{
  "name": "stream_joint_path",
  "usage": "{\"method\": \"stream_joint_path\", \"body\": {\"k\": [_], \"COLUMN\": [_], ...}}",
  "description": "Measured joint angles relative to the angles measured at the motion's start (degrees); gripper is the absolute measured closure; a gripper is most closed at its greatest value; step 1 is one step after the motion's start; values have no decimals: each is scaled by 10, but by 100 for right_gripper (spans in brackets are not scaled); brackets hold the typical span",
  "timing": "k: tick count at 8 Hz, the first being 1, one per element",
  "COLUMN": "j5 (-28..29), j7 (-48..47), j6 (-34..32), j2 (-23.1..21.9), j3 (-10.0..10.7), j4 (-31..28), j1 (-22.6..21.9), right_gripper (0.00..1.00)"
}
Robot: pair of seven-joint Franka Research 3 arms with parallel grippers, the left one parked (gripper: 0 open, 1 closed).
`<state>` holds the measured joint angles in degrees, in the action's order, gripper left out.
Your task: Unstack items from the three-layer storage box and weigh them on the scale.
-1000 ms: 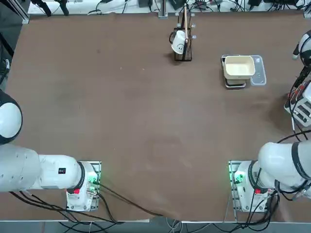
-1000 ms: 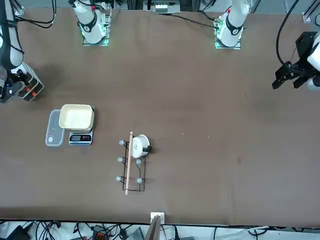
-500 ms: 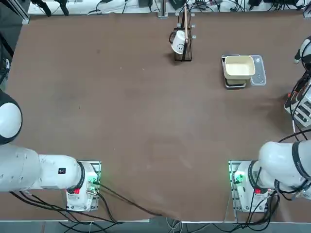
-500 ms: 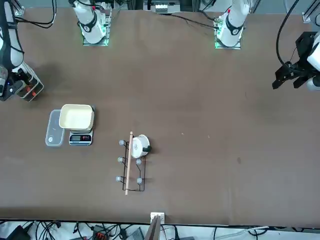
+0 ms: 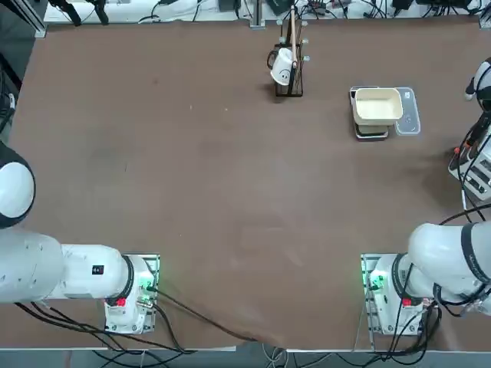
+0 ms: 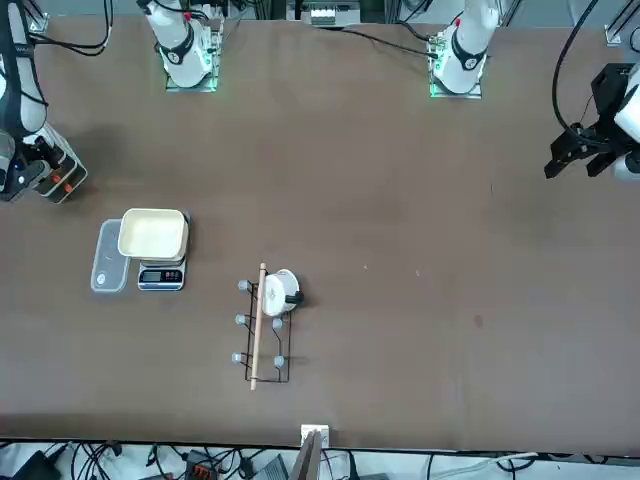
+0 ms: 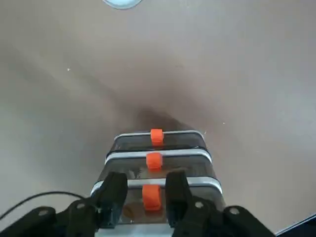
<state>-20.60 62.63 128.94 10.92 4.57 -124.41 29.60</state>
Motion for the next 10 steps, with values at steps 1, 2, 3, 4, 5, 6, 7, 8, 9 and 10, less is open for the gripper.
{"method": "stream_joint_path", "body": {"k": [1,2,3,4,5,6,7,8,9,10], "j5": [0,-1,-2,-3,-5,-13,-17,-19,-20,-20], "j7": [0,0,0,0,0,0,0,0,0,0], "j6": [0,0,0,1,3,5,8,8,8,8], "j2": [0,0,0,0,0,0,0,0,0,0], "j3": [0,0,0,0,0,0,-1,-3,-3,-3], "j4": [0,-1,-1,-1,-1,-1,-1,-1,-1,-1], "j1": [1,1,1,2,2,2,2,2,2,2], "right_gripper": [55,57,58,61,62,71,82,86,87,87]}}
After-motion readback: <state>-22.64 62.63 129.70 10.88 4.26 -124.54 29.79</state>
